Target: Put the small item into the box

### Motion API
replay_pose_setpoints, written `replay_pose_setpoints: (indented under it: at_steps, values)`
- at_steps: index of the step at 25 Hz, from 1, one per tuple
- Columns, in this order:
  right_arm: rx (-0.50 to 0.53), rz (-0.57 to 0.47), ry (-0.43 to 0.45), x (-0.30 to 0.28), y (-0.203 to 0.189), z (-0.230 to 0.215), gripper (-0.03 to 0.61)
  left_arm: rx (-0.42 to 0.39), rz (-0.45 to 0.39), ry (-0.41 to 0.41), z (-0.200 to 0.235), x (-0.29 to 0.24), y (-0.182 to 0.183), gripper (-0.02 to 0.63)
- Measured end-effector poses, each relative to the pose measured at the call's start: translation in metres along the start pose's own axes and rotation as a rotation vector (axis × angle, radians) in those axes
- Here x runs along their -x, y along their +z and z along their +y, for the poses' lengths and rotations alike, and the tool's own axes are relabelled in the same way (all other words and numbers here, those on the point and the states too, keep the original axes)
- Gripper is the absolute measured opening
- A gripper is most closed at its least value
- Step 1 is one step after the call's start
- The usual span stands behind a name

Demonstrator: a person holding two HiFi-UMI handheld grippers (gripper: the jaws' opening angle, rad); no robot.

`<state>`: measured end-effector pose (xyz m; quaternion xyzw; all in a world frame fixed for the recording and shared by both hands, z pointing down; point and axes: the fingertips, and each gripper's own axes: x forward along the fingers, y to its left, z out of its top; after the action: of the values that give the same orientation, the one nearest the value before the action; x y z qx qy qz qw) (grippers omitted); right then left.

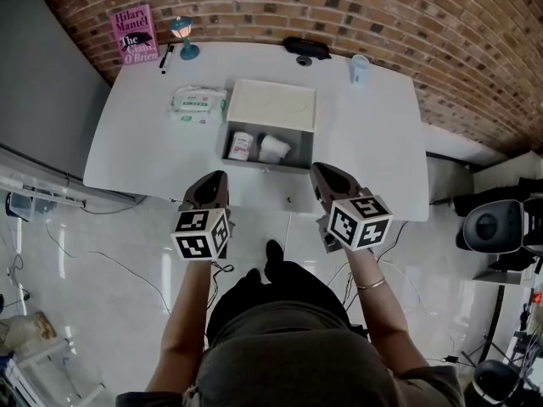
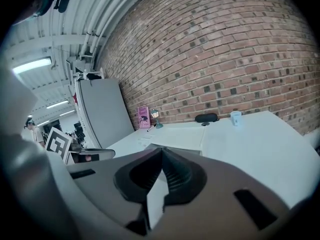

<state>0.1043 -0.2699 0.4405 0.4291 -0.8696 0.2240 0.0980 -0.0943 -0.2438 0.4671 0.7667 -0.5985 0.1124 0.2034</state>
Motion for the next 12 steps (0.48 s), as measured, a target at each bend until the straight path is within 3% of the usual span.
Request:
replay_pose_setpoints:
  at_steps: [12]
  values:
    - [-0.018, -0.018, -0.023, 0.013, -0.011, -0.002, 0.003, -0.037, -0.009, -0.012, -0.004, -0.001, 0.009, 0.034]
